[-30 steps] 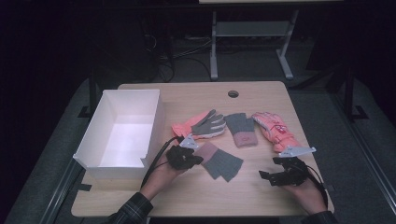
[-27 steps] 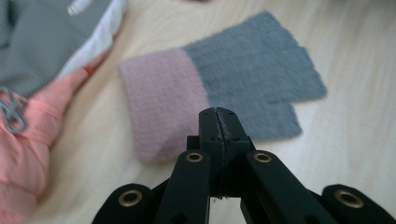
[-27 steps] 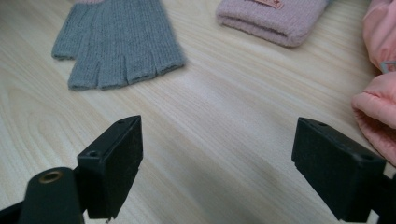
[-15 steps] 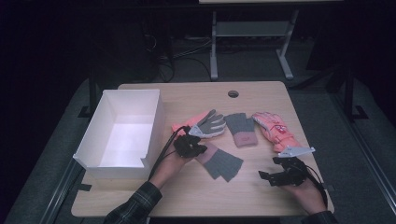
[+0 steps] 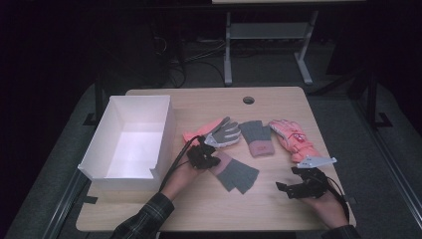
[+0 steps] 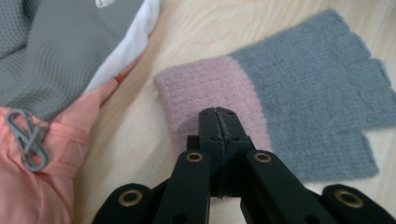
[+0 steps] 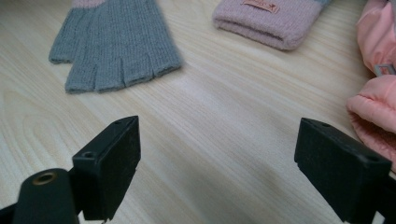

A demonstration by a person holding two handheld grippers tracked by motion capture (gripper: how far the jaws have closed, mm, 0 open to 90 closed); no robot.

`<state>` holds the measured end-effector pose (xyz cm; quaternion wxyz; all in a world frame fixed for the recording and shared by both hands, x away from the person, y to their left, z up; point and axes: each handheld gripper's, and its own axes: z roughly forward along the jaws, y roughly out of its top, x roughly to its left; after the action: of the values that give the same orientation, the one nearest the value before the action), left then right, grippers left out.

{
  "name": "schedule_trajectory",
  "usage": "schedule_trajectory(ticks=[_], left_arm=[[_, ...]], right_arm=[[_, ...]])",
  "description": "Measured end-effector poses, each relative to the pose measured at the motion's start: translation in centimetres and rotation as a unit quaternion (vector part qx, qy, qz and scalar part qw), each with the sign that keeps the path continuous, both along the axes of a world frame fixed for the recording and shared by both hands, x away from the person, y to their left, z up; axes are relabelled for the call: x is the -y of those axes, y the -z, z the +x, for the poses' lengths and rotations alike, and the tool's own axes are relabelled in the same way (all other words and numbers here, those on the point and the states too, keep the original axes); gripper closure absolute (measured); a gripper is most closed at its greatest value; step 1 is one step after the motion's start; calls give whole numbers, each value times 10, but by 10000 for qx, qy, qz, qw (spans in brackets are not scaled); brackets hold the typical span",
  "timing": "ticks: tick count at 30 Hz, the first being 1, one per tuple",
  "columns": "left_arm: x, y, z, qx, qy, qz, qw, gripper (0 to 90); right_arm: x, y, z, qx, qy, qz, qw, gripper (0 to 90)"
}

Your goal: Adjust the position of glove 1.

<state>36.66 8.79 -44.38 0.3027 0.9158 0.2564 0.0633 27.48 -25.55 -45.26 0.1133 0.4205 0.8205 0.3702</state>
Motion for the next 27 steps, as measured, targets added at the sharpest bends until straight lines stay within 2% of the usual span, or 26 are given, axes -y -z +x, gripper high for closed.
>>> schedule_trajectory(ticks=[6, 10, 14, 19, 24, 27], left_arm=[[-1, -3, -6, -30, 20, 72, 10000, 897], [-1, -2, -6, -208, 33, 105, 9997, 898], [-3, -3, -19, -318, 169, 140, 9993, 897], [-7, -3, -35, -500, 353, 41, 9981, 897], [-9, -5, -41, -518, 465, 31, 9976, 897], [-9, -10, -32, -379, 306, -44, 9988, 897]], right_arm=[[0, 0, -1, -13, 9, 12, 10000, 142], [1, 0, 0, -37, 20, 11, 10000, 142], [1, 0, -1, -13, 17, 27, 10000, 142], [2, 0, -1, -4, 26, 38, 10000, 142], [3, 0, 0, -34, 43, 51, 10000, 142], [2, 0, -1, -21, 23, 32, 10000, 142]])
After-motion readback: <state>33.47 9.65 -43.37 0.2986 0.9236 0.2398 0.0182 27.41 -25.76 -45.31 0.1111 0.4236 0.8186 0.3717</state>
